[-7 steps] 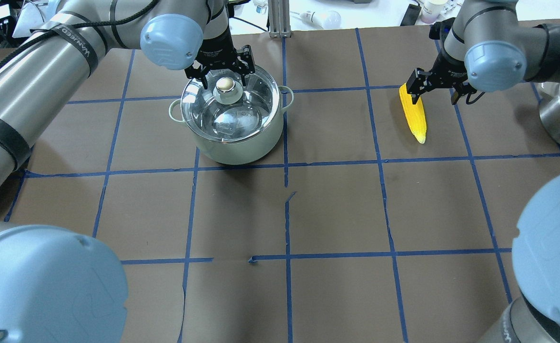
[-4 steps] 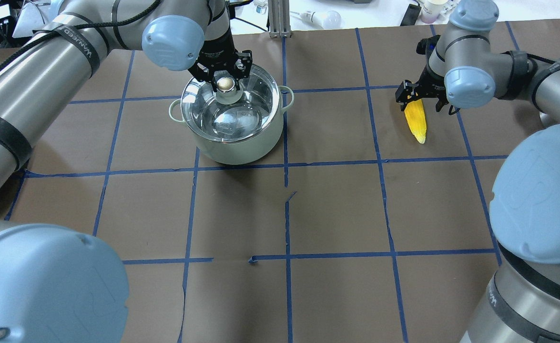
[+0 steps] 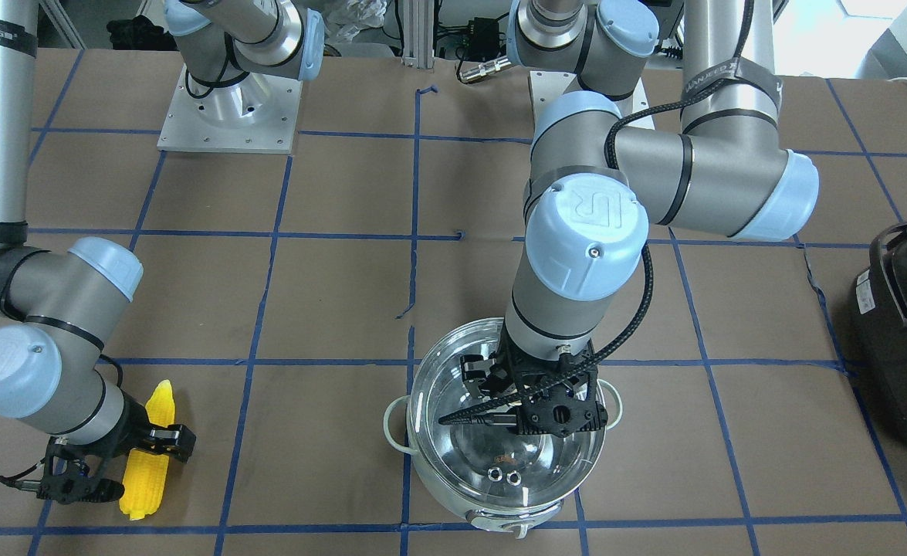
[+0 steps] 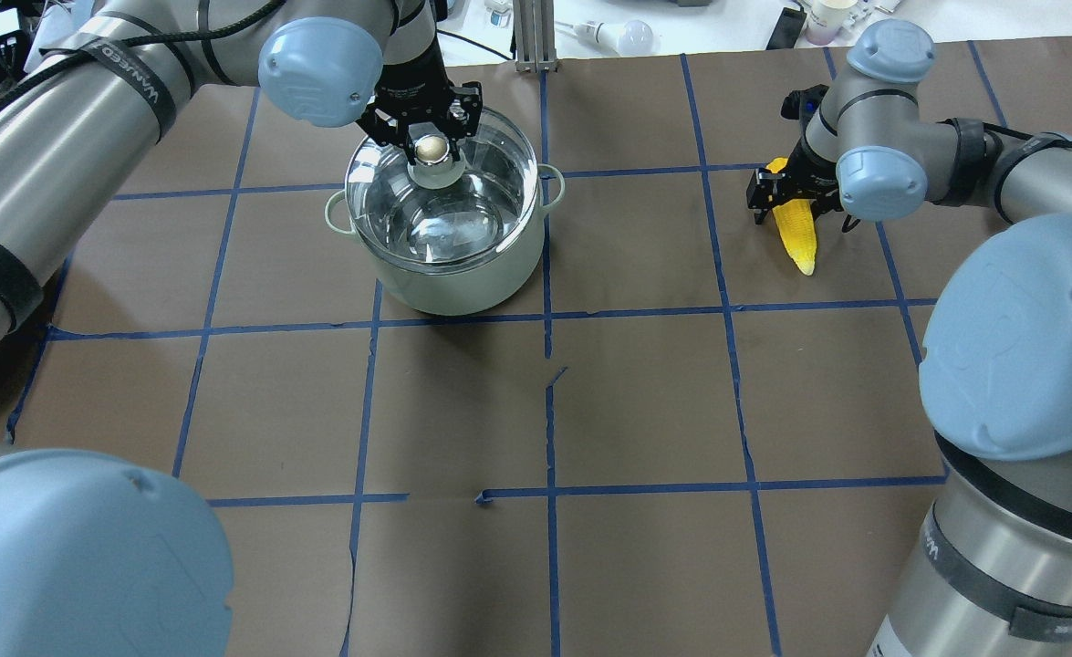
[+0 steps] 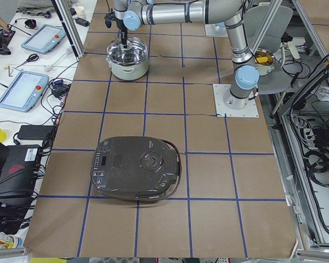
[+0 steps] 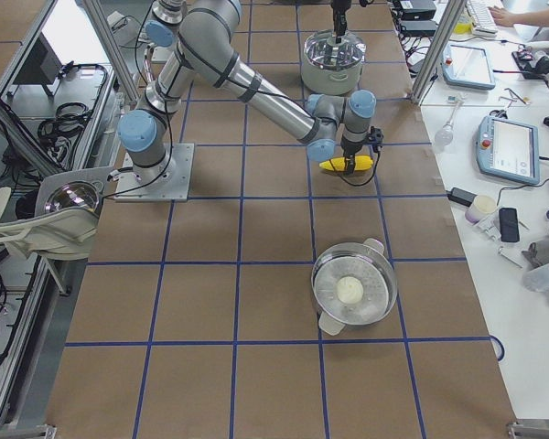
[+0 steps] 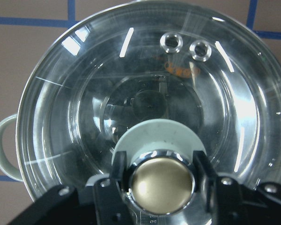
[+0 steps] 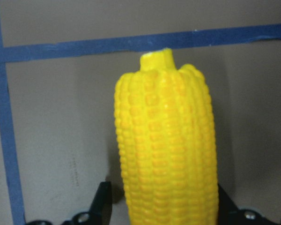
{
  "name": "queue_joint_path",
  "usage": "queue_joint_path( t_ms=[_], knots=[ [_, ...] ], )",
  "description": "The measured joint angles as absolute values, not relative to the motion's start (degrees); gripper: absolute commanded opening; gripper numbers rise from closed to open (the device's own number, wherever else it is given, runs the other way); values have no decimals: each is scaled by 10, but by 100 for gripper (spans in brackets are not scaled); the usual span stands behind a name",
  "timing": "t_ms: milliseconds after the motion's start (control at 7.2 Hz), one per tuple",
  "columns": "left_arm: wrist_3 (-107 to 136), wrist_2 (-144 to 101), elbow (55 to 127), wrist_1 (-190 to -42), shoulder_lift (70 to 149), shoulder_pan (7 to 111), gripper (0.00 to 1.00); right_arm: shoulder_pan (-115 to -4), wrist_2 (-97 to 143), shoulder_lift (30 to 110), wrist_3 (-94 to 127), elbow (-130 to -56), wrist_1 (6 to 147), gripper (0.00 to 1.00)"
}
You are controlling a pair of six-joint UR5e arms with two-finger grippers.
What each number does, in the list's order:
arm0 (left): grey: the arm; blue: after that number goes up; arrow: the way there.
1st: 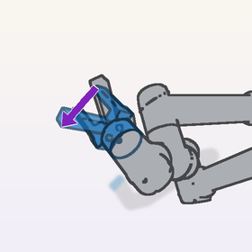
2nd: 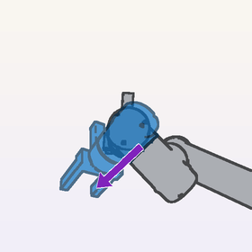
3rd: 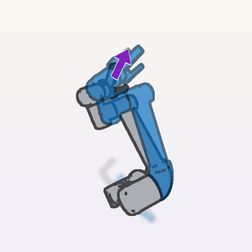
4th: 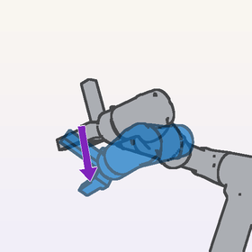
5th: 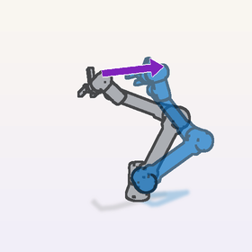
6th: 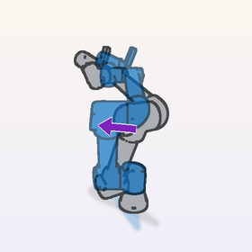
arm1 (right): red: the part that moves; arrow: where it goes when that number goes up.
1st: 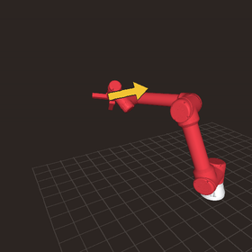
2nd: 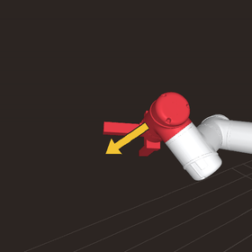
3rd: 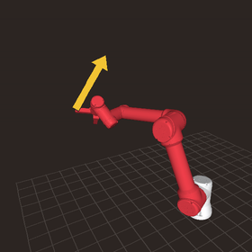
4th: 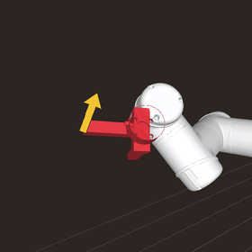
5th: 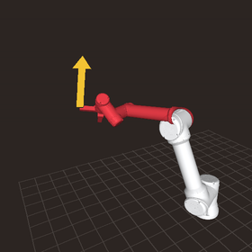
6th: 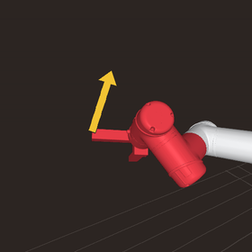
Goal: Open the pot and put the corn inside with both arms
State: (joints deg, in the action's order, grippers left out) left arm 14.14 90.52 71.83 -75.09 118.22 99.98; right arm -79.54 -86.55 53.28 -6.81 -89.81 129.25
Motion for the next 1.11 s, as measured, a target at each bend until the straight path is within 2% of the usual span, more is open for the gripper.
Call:
queue_joint_path(
  t_ms=[278, 556, 833, 1111],
  knots=[
    [128, 907, 711, -766, 1162, 985, 0, -795, -870, 538, -70, -884, 1291, 0],
    [83, 906, 707, -817, 1129, 958, 0, -812, -882, 570, -46, -831, 1236, 0],
    [18, 907, 713, -882, 1075, 932, 0, -891, -885, 593, 69, -752, 1138, 0],
    [-6, 909, 722, -956, 1014, 914, 0, -994, -881, 591, 209, -701, 1110, 0]
  ],
)
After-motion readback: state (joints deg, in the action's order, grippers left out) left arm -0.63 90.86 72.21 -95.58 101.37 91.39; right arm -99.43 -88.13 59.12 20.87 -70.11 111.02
